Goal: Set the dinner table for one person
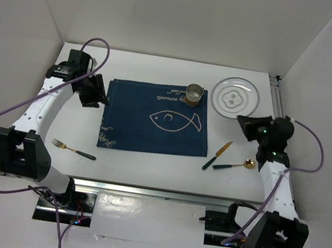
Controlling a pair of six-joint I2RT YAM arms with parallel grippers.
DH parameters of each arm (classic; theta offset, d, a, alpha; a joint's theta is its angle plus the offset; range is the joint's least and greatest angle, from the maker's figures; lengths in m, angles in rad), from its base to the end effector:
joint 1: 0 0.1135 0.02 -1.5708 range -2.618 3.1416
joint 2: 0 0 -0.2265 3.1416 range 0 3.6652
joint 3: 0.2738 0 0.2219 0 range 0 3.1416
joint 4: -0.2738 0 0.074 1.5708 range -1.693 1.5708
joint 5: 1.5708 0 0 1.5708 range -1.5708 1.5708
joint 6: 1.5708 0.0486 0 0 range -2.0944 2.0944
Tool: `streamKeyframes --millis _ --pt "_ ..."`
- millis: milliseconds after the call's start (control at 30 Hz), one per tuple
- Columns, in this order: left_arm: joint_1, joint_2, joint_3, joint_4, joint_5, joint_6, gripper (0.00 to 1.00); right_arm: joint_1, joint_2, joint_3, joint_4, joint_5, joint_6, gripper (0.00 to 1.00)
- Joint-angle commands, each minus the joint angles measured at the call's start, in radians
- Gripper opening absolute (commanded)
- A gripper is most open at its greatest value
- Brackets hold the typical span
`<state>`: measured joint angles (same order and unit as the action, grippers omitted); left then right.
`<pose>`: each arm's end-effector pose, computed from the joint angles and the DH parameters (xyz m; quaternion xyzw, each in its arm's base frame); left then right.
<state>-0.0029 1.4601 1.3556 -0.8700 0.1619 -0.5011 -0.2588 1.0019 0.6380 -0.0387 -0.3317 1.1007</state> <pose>0.2822 -0.0087 0.2751 -0.2119 0.9292 -0.1479 0.2643 0.2258 -0.0434 0.2374 0.4464 0.6971 0.3479 0.4401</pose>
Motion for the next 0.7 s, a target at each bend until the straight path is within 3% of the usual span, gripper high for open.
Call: streamKeyframes --millis 0,200,267,400,667 --pt "-0.003 -0.009 0.031 -0.023 -0.051 -0.001 0.56 0.205 0.105 0.133 0.066 -0.136 -0.123 0.00" --pt "0.021 -0.076 -0.067 -0.047 -0.176 -0.112 0.71 0.496 0.375 0.339 0.069 -0.160 -0.271 0.00" --pt "0.053 -0.102 -0.098 -0.058 -0.197 -0.140 0.85 0.538 0.487 0.351 0.108 -0.184 -0.271 0.00" --pt "0.096 -0.182 -0.199 -0.034 -0.197 -0.195 0.98 0.598 0.642 0.377 0.200 -0.231 -0.205 0.00" --pt "0.106 -0.184 -0.403 -0.032 -0.179 -0.267 0.96 0.650 0.829 0.420 0.293 -0.213 -0.104 0.00"
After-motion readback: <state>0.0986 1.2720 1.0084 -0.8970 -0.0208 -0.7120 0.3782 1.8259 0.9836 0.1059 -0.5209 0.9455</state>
